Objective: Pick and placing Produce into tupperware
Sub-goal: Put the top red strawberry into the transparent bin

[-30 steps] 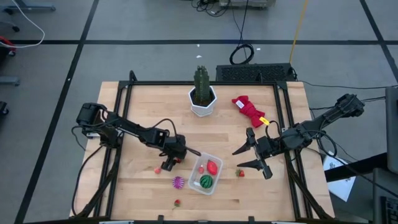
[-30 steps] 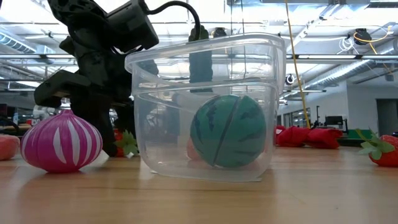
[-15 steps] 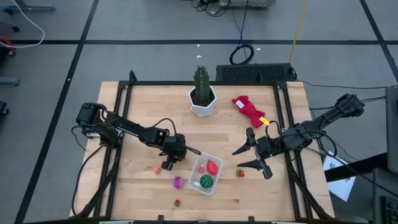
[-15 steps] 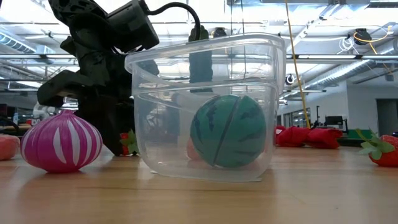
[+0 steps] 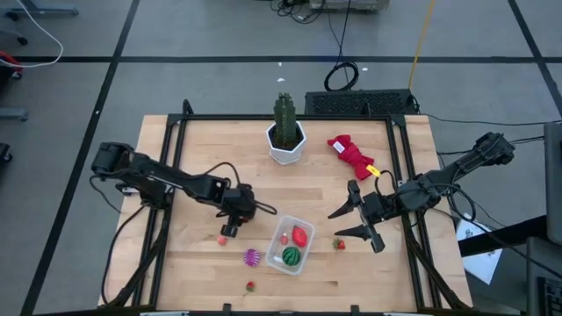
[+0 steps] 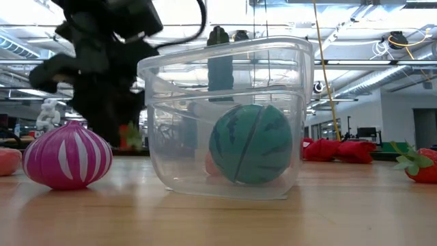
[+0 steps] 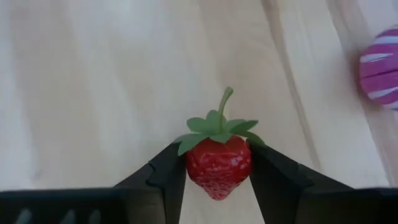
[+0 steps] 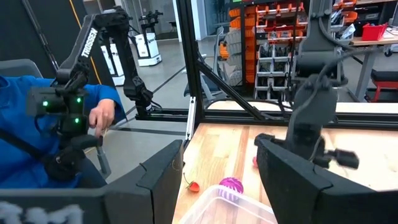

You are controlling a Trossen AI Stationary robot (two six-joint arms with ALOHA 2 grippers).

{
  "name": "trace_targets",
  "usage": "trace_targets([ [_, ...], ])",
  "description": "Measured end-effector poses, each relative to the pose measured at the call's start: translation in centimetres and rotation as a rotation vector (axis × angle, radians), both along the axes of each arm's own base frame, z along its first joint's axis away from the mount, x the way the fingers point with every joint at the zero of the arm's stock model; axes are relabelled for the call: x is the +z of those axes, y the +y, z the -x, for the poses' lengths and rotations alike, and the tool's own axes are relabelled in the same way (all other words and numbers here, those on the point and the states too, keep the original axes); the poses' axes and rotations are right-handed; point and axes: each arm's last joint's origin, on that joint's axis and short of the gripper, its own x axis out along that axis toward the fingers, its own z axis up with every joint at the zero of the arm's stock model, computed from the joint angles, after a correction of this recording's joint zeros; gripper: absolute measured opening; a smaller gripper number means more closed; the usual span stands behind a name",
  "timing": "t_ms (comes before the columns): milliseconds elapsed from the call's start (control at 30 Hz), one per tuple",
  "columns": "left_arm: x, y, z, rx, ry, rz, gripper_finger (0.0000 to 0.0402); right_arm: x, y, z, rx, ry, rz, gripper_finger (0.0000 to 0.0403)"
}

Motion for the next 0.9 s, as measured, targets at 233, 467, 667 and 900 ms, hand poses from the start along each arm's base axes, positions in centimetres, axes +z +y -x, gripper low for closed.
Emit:
trace_targets([
  [233, 4.0, -0.2, 0.4, 0.053, -0.087, -0.026, 0.0159, 0.0, 0.0, 0.0, 0.0, 0.0, 0.0, 0.0196],
  [467, 8.7, -1.9, -1.5, 0.003, -0.159, -0.105, 0.0159, 0.0, 0.0, 0.0, 0.0, 0.004, 0.002, 0.0196],
  [667, 12.5, -2.7, -3.3, -0.004, -0.191, -0.112, 0.0159, -0.1, 0.0, 0.0, 0.0, 0.012, 0.006, 0.0196],
  [900, 13.6, -4.1, -6.3, 0.011, -0.184, -0.02, 0.0159, -0.2, 0.0, 0.0, 0.0, 0.018, 0.01, 0.0196],
])
